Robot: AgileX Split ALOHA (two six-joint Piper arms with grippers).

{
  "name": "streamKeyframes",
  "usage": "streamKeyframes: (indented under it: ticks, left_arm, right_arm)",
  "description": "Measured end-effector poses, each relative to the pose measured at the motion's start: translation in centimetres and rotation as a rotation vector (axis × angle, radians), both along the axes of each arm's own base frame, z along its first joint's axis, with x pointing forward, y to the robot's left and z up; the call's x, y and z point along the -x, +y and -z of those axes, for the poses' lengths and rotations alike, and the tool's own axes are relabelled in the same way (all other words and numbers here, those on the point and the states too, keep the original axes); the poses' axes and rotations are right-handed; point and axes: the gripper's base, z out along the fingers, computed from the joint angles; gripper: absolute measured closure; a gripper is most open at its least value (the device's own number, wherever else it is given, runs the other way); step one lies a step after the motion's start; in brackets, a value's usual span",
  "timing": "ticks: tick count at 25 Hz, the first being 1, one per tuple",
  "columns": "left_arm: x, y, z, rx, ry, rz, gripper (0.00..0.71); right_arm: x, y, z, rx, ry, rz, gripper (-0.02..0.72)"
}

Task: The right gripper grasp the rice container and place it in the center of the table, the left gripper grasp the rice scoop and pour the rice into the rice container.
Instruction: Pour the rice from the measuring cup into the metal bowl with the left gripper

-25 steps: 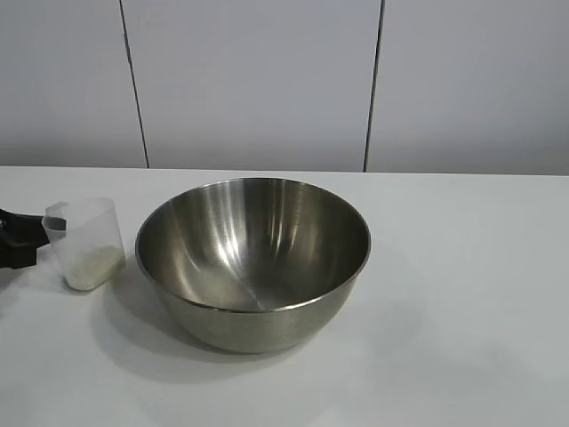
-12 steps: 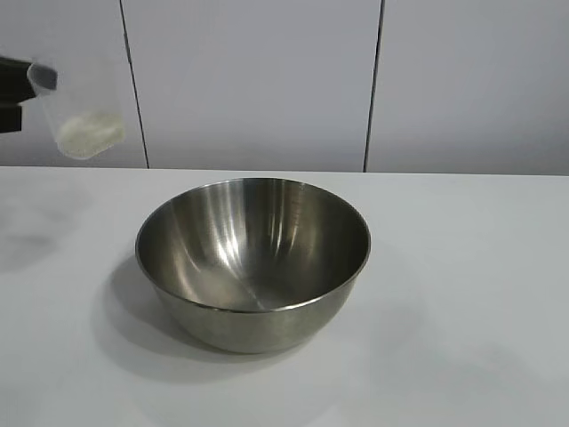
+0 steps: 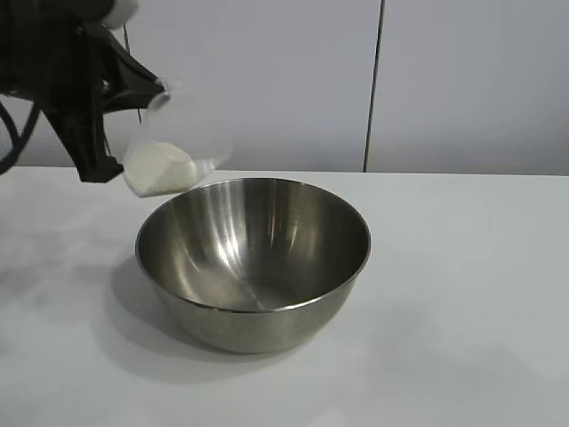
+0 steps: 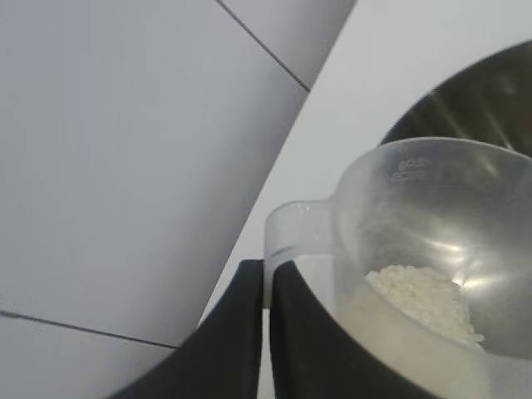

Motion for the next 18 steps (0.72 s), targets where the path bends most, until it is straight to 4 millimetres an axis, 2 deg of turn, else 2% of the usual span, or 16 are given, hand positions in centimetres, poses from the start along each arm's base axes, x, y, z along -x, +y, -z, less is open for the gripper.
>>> streamKeyframes:
  ticks: [3,6,18]
  left_arm:
    - [0.2,-2.1,1.0,-0.105,-0.027,0.078,0.701]
    - [0.4,-3.3,1.6,-0.21,-0.081,0.155,0.701]
    - [0.1,-3.6,1.1,-0.642,-0.435,0.448,0.701]
  right_arm:
    - [0.0,0.0,0.0,0.0,0.001,0.0,0.209]
    - [0.0,0.0,0.0,0.0,0.0,0.0,0.209]
    - [0.0,0.0,0.0,0.0,0.0,0.0,0.209]
